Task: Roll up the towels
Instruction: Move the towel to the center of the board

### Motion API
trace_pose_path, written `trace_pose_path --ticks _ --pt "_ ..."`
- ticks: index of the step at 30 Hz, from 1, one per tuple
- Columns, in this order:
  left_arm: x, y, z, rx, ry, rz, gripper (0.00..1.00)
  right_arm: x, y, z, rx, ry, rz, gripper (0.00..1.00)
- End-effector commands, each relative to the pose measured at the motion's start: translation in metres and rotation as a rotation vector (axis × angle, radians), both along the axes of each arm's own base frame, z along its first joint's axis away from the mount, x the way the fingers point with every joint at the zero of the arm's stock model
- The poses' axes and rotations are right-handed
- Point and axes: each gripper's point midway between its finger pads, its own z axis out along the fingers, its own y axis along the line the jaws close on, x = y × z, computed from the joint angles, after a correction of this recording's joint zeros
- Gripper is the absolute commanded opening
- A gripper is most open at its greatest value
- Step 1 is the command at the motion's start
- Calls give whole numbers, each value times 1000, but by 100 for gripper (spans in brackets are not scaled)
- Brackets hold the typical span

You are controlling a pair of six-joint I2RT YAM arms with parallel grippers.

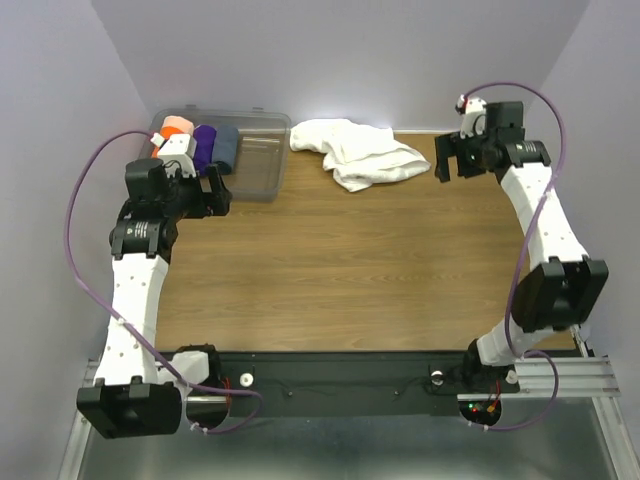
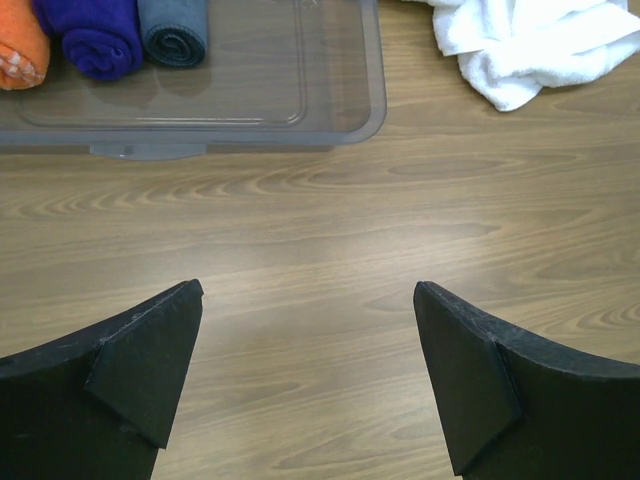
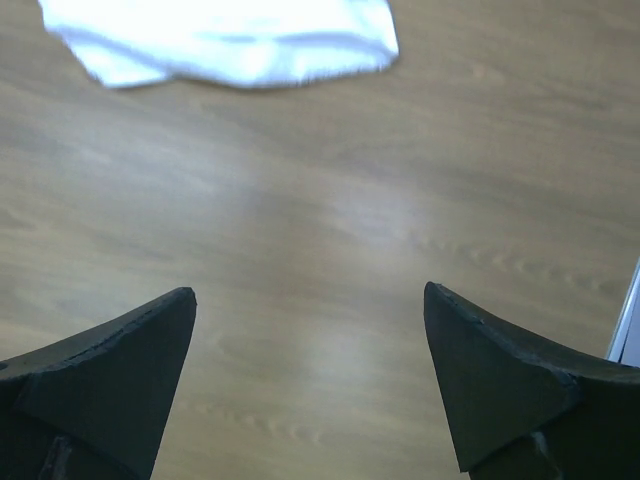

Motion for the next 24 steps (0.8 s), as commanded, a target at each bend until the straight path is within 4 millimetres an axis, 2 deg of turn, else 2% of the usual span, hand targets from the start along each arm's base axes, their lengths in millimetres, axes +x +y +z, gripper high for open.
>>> trace_pose_path --ticks 1,2,3,4,5,6,8,9,10,11,12,14,15,16,17,22,24 --pt "9 -4 25 21 -66 -50 99 52 24 3 16 -38 50 100" --pt "10 -4 27 25 -74 -53 99 59 40 1 14 -38 75 100" --pt "11 -5 28 24 -76 -58 99 76 48 16 7 -83 74 100" --pt "12 -7 28 22 -76 -70 99 85 58 13 -6 -84 85 100" --pt "13 -8 27 22 -74 -76 99 100 67 -7 -28 -58 91 100" --pt "13 -8 25 24 -67 -82 99 112 84 11 -52 -117 108 100" --pt "11 -9 21 29 -60 -95 99 129 100 11 -55 -142 124 100" --pt "10 -9 14 32 -42 -100 99 138 115 -9 -60 -116 146 100" --pt "8 -8 12 41 -40 -99 99 147 124 1 -60 -153 156 100" --pt "7 -7 8 45 -33 -97 99 151 132 -6 -70 -152 167 100" --pt "4 -6 2 55 -26 -99 99 157 147 -33 -103 -119 193 100" --pt "1 -5 -6 62 -15 -97 99 163 164 -44 -127 -124 217 100" --pt "0 -5 -8 64 -12 -96 99 162 176 -57 -149 -114 231 100" --pt "-1 -5 -9 66 -12 -95 99 173 180 -70 -195 -135 207 100" --pt "-2 -5 -10 67 -8 -96 99 174 180 -82 -200 -118 209 100" --pt "-5 -5 -13 79 13 -108 99 202 178 -101 -269 -185 123 100" --pt "-7 -5 -16 86 18 -114 99 203 178 -125 -284 -154 127 100"
